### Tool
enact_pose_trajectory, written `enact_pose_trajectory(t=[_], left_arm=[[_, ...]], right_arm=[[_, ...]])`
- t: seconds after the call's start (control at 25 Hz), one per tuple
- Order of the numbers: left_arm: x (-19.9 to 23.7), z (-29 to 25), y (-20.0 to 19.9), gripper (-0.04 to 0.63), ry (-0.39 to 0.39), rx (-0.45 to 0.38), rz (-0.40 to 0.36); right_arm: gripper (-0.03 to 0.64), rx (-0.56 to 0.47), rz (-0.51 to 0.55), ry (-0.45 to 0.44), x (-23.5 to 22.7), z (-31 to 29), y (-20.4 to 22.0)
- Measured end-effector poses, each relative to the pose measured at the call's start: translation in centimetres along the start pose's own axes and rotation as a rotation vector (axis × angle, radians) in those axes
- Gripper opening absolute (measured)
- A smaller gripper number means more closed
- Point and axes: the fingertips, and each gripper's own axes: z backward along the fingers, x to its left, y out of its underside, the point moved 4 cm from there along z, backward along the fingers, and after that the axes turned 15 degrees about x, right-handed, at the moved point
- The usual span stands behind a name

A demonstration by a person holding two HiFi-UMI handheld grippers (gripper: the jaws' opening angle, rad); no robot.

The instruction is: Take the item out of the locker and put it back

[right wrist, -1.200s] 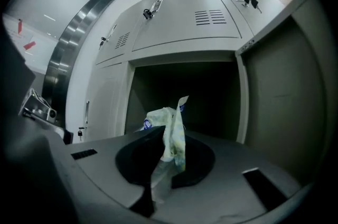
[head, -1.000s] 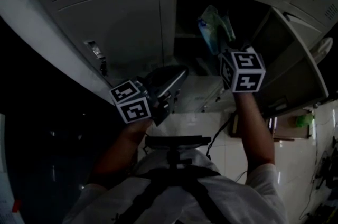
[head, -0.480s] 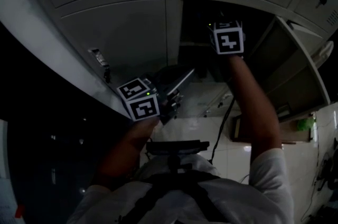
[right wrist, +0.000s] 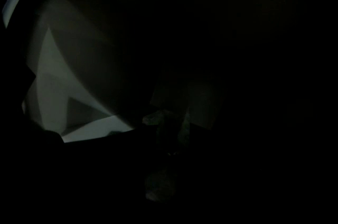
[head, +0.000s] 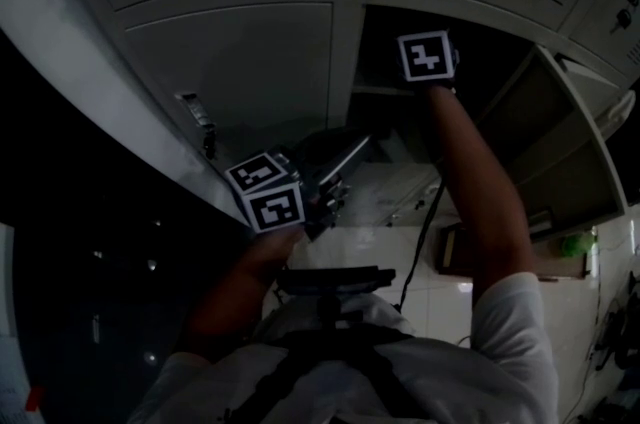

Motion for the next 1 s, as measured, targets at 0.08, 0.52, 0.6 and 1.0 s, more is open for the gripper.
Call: enact_pose_trajectory(t=[0.08,0.52,0.6,1.0], left_arm=[[0.2,0.2,0.0,0.000,-0.001,-0.006,0.005],[0.2,0.5,0.4,0.000,0.008,-0.017,0.022],[0.1,0.5,0.5,0.000,0.012,-0.017,0.024],[-1.1,0.9,1.0,0.000,0.026,-0.025,0.035]], right_arm=[[0.174,0.005,0.001,-0.043,0.6,-0.2,-0.1],[0.209,-0.054,0.026,0.015,-0.7,2.3,-0.1],[0.209,-0.067,0.027,0.021,-0.9,3.0,0.0],[0.209,-0.133,-0.007,0.026,-1.6,7.4,1.6]])
